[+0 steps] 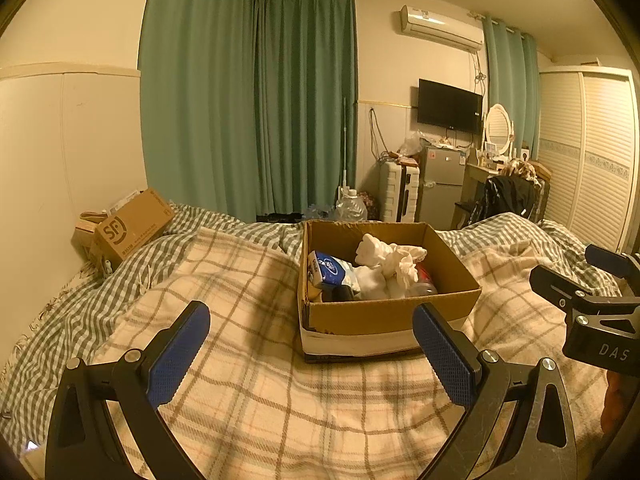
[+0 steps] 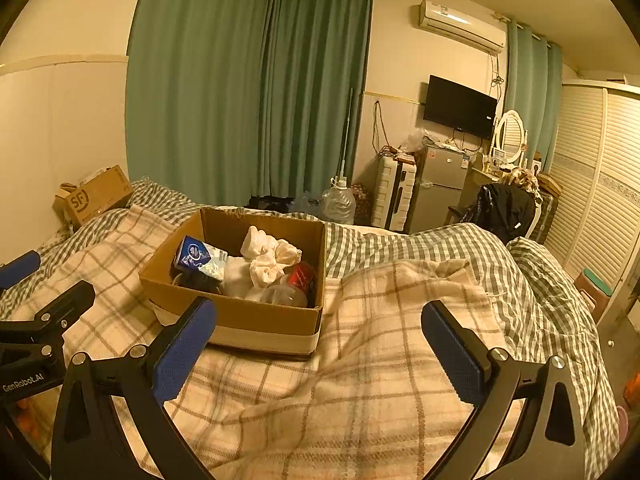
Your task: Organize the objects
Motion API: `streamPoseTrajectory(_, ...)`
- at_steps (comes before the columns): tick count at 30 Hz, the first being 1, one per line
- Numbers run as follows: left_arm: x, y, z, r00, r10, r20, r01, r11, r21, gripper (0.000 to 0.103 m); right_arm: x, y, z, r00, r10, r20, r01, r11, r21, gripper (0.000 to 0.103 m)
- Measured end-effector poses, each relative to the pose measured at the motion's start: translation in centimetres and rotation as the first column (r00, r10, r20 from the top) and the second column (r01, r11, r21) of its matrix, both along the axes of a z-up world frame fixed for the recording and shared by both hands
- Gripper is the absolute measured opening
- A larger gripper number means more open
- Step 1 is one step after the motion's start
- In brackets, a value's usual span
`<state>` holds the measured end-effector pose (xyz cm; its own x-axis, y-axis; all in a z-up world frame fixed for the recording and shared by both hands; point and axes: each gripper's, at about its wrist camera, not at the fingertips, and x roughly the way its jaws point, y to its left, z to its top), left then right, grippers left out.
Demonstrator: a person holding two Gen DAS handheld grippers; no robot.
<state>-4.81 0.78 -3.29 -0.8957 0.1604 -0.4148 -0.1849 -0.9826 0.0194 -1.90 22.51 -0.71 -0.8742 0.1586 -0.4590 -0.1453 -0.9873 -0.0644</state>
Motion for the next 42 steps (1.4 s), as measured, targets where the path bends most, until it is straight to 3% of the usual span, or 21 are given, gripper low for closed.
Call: streamPoseTrajectory(42,0.00,0.24,-0.31,1.000,0.001,0.011,-0.001,1.000,-0.018,0.103,-0.39,-0.42,-1.00,0.999,0.008,0.032,-0.008,1.000,0.005,0.103)
